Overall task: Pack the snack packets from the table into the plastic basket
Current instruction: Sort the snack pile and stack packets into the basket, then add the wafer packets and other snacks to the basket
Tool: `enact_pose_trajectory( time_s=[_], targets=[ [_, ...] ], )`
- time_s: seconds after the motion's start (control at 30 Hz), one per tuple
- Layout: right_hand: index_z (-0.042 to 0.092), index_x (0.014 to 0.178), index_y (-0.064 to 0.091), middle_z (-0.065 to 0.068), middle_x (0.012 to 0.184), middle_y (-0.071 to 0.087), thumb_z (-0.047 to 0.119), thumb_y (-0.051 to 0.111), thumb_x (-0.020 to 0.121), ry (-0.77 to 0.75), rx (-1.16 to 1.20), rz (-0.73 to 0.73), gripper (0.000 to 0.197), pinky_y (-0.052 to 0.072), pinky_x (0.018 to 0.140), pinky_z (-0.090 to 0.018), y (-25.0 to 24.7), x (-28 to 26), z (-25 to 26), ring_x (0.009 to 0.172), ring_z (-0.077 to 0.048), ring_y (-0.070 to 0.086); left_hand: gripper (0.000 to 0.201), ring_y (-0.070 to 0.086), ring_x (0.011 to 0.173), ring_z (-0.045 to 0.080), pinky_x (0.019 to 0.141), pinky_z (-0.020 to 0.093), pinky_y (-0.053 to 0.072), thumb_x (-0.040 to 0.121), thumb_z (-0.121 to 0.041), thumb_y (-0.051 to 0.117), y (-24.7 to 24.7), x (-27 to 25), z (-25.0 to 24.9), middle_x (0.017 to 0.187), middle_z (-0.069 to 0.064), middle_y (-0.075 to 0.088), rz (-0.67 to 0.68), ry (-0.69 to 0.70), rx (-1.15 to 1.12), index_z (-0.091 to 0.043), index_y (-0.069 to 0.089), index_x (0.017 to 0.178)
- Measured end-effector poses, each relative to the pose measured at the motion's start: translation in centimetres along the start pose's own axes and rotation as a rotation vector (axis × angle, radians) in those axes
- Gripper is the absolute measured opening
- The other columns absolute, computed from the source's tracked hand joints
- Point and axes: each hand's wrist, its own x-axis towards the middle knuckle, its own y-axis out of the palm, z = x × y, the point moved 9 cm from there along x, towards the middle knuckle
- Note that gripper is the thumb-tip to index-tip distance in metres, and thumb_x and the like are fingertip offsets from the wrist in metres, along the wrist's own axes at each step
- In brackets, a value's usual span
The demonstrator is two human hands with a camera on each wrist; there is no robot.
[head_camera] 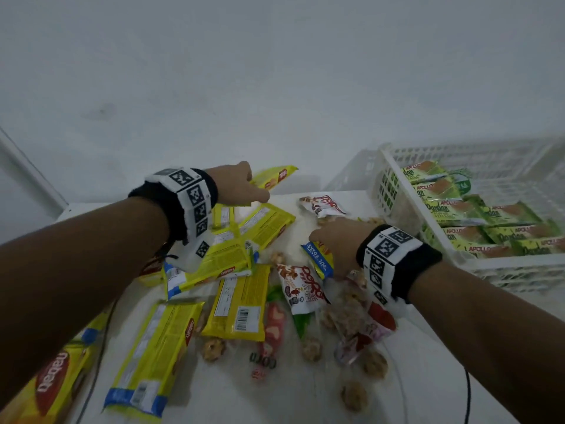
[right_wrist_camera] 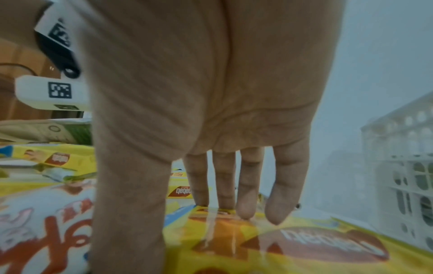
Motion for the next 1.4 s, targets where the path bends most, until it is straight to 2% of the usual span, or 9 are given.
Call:
enact_pose_trajectory(
  time_s=[0.17,0.3,0.6,0.77,0.9,1.0,1.1,1.27,1.4],
  targets=[
    [0.023,0.117,0.065,0.001,0.104,0.066,0.050,0.056,0.092,0.064,0.137,-0.157,0.038,0.045,0.067,-0.029,-3.7,-1.3,-1.4,0.088,-0.023,0.060,0.071,0.050,0.106,0.023,0.086,0.035,0.042,0.093,-0.060,0.059,2.0,-1.0,1.5,0.138,0.008,0.053,0.076,0.010,0.100,-0.019,0.035,0.145],
    [0.016,0.113,0.063,-0.006,0.094,0.064,0.041,0.049,0.098,0.123,0.213,-0.310,0.032,0.038,0.056,-0.028,-6.6,-2.5,-3.6,0.084,-0.028,0.063,0.073,0.053,0.103,0.025,0.085,0.036,0.045,0.092,-0.059,0.061,3.7,-1.3,1.8,0.135,0.009,0.054,0.093,0.039,0.146,-0.020,0.033,0.147],
    [0.023,0.127,0.063,-0.004,0.114,0.067,0.037,0.053,0.099,0.134,0.206,-0.278,0.033,0.053,0.074,-0.034,-5.2,-3.9,-3.5,0.094,-0.025,0.062,0.077,0.054,0.114,0.027,0.090,0.035,0.047,0.090,-0.060,0.061,4.7,-1.8,1.4,0.144,0.009,0.051,0.064,0.083,0.220,-0.019,0.033,0.149],
    [0.030,0.142,0.056,0.006,0.135,0.061,0.063,0.061,0.091,0.085,0.241,-0.230,0.060,0.049,0.100,-0.040,-3.4,-4.7,-2.6,0.122,-0.019,0.057,0.099,0.048,0.132,0.031,0.100,0.040,0.046,0.080,-0.079,0.060,6.1,-2.7,1.2,0.151,0.012,0.042,0.084,0.117,0.256,-0.022,0.028,0.154],
    [0.031,0.135,0.058,0.007,0.122,0.063,0.054,0.063,0.094,0.019,0.301,-0.261,0.047,0.047,0.089,-0.034,-3.0,-5.5,-0.4,0.112,-0.015,0.057,0.094,0.032,0.140,0.031,0.109,0.050,0.039,0.079,-0.078,0.061,6.6,-5.2,0.0,0.152,0.007,0.036,0.034,0.252,0.207,-0.029,0.029,0.153],
    [0.031,0.135,0.058,0.006,0.120,0.063,0.052,0.066,0.093,-0.072,0.274,-0.189,0.048,0.041,0.080,-0.029,-2.1,-5.8,2.6,0.100,-0.013,0.054,0.063,0.038,0.123,0.022,0.096,0.038,0.041,0.088,-0.064,0.062,6.6,-8.7,-1.4,0.130,0.000,0.044,-0.006,0.386,0.153,-0.031,0.043,0.138],
    [0.031,0.144,0.052,0.000,0.129,0.056,0.057,0.071,0.088,-0.113,0.270,-0.115,0.065,0.045,0.088,-0.034,-0.6,-5.3,4.8,0.115,-0.022,0.055,0.043,0.050,0.108,0.014,0.090,0.033,0.045,0.093,-0.055,0.062,8.2,-11.7,-1.4,0.117,-0.007,0.051,0.059,0.472,0.163,-0.032,0.050,0.128],
    [0.025,0.153,0.039,-0.008,0.143,0.040,0.055,0.073,0.085,-0.077,0.167,-0.061,0.082,0.046,0.104,-0.047,1.7,-4.1,6.0,0.130,-0.031,0.045,0.063,0.046,0.122,0.019,0.099,0.039,0.045,0.088,-0.061,0.066,12.3,-13.0,0.4,0.131,-0.004,0.047,0.181,0.471,0.354,-0.033,0.045,0.141],
    [0.024,0.144,0.041,-0.004,0.136,0.044,0.054,0.076,0.083,-0.101,0.180,-0.108,0.077,0.042,0.096,-0.040,1.7,-4.0,6.4,0.124,-0.028,0.042,0.079,0.045,0.125,0.021,0.102,0.041,0.046,0.083,-0.062,0.071,14.2,-13.3,1.5,0.141,-0.004,0.043,0.208,0.465,0.406,-0.032,0.037,0.148]
  ],
)
